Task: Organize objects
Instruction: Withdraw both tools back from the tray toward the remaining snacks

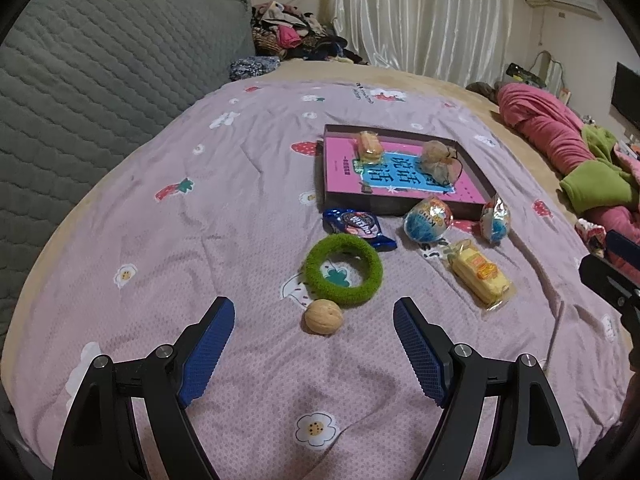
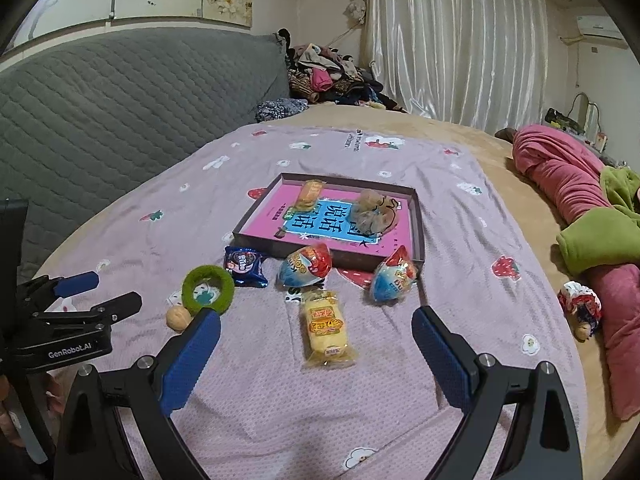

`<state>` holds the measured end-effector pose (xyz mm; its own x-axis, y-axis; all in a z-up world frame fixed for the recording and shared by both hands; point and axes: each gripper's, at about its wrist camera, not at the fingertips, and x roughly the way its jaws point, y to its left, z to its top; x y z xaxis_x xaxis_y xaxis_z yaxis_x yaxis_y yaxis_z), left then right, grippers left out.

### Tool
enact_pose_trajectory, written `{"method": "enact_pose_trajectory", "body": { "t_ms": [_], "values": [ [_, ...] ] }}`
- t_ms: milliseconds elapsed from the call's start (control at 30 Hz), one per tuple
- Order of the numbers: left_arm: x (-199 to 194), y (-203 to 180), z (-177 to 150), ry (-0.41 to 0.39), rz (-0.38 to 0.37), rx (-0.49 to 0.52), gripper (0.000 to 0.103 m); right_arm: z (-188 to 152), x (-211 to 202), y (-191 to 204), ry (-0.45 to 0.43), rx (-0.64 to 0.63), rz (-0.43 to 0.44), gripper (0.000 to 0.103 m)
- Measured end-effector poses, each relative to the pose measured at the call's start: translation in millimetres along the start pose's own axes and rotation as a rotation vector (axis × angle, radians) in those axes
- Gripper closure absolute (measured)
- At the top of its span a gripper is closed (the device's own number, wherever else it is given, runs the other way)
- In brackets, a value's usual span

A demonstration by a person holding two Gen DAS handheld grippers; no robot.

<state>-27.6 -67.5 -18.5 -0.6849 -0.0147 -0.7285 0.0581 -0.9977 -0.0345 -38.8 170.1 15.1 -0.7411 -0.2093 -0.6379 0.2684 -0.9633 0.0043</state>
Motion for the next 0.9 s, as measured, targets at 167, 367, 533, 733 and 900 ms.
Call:
{"method": "enact_pose_trajectory", "body": {
  "t_ms": [167, 367, 533, 733, 900],
  "values": [
    [11.0, 0.9, -6.4, 0.014, 0.005, 0.004, 0.02, -5.9, 8.3, 2.9, 0.015, 0.0, 0.006, 0.006],
    [26.8, 0.6, -15.1, 0.036, 0.003, 0.003, 0.02, -15.6, 19.7, 4.8, 0.017, -0.007, 0.003, 0.006],
    [40.0, -0.6, -20.4, 0.053, -0.008, 0.005, 0.02, -23.5, 33.5, 3.3, 0.039, -0.01, 0.005, 0.006],
    [53.3, -2.1, -25.9, 0.065, -0.023, 0.003, 0.02, -33.7, 53.4, -3.0, 0.063, -0.007, 0.004, 0.006],
    [65.7, -2.9, -28.9, 0.081, -0.026, 0.003, 0.02, -40.4, 75.1, -7.7, 0.105, -0.002, -0.005, 0.006]
  ]
}}
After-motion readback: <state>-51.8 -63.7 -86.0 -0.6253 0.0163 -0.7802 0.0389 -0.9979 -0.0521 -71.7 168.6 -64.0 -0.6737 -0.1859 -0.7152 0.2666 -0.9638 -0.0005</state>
